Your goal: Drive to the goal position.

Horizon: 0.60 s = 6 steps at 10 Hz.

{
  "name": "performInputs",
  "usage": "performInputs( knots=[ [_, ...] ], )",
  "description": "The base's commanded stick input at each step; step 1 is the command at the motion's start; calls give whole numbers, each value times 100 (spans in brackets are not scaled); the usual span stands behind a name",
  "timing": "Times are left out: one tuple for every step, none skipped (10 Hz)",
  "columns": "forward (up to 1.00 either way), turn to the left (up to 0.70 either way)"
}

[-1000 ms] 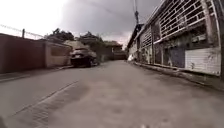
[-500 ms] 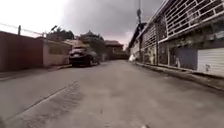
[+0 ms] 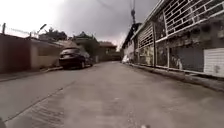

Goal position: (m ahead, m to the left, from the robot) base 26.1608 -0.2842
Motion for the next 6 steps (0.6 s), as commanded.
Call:
performInputs(
  knots=[
    [100, 0],
    [100, 0],
    [100, 0],
    [100, 0],
    [100, 0],
    [100, 0]
  ],
)
